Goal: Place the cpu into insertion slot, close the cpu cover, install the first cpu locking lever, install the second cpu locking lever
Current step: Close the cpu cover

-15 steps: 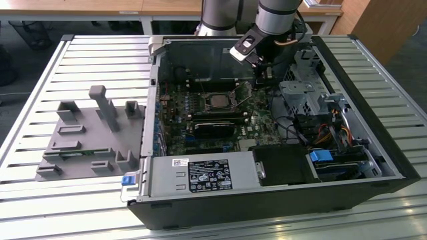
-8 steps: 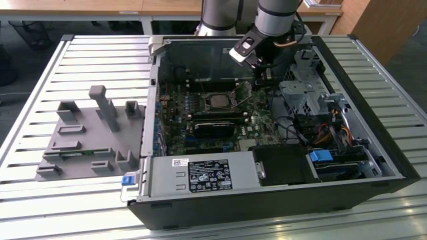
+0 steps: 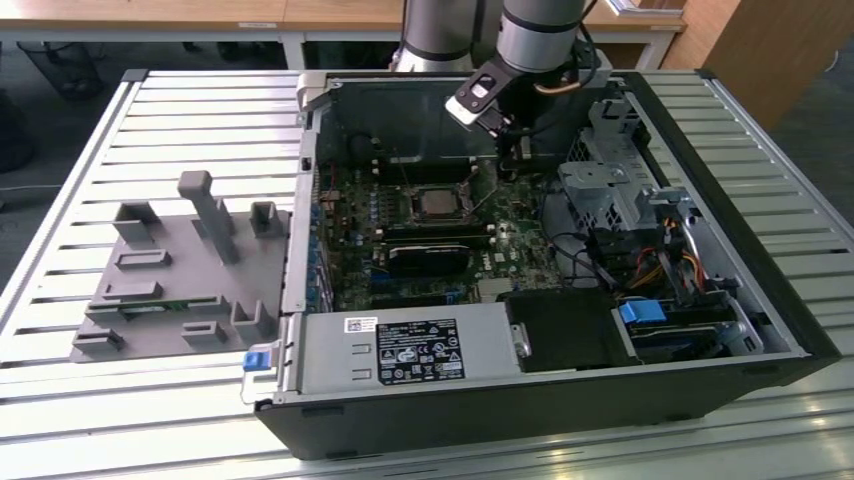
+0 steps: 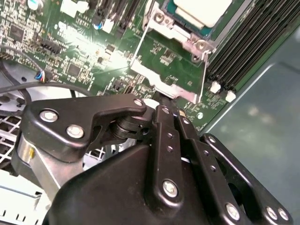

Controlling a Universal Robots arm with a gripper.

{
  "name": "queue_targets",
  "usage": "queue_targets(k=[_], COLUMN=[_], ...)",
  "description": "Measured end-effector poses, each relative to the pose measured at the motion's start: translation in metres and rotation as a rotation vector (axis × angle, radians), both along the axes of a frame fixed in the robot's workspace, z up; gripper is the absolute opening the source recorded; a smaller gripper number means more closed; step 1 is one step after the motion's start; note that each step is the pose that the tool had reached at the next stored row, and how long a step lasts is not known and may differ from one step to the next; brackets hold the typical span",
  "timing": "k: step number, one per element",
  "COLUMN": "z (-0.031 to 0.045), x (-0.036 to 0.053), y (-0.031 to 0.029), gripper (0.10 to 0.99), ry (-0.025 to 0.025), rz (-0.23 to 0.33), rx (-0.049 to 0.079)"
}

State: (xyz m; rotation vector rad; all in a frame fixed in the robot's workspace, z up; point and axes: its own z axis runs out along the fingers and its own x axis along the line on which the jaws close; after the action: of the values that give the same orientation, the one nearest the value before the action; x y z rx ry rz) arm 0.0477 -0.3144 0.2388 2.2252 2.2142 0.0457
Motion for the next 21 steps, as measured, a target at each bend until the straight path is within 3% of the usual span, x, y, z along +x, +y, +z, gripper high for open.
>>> queue_targets(k=[21], z=[-0.0015], x=[-0.0225], y=[0.0000], gripper=[0.106], ry=[-0.0001], rz=[0.000], rx=[0.000])
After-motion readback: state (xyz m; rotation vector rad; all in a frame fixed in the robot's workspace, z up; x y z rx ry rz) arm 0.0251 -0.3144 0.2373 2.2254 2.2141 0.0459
